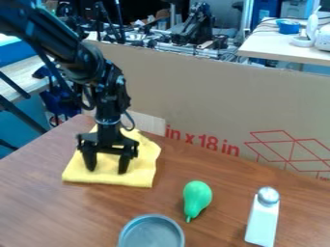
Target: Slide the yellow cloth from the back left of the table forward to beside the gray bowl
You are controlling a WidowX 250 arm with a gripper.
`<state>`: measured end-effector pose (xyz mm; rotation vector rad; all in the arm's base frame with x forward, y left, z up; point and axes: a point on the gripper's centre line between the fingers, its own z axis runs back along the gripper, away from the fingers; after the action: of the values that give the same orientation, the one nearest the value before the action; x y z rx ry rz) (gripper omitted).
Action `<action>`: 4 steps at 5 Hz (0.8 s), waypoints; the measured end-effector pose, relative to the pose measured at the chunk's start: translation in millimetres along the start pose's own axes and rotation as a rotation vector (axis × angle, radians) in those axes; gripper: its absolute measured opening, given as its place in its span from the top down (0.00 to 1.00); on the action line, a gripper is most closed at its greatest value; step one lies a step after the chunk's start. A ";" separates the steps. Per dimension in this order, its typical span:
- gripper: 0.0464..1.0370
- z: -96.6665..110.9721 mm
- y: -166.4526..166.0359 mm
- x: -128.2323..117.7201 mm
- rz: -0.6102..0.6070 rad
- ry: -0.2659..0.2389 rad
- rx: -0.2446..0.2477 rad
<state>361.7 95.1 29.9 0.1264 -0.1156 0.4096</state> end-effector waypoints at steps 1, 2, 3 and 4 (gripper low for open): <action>0.03 -0.4 -4.2 -22.4 0.035 0.068 0.002; 0.03 8.2 -8.5 -58.3 0.041 0.192 0.049; 0.03 17.4 -16.5 -91.4 -0.008 0.336 0.078; 0.03 32.8 -22.1 -117.1 -0.051 0.416 0.092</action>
<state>261.1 24.6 44.0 0.1323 0.3155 0.3823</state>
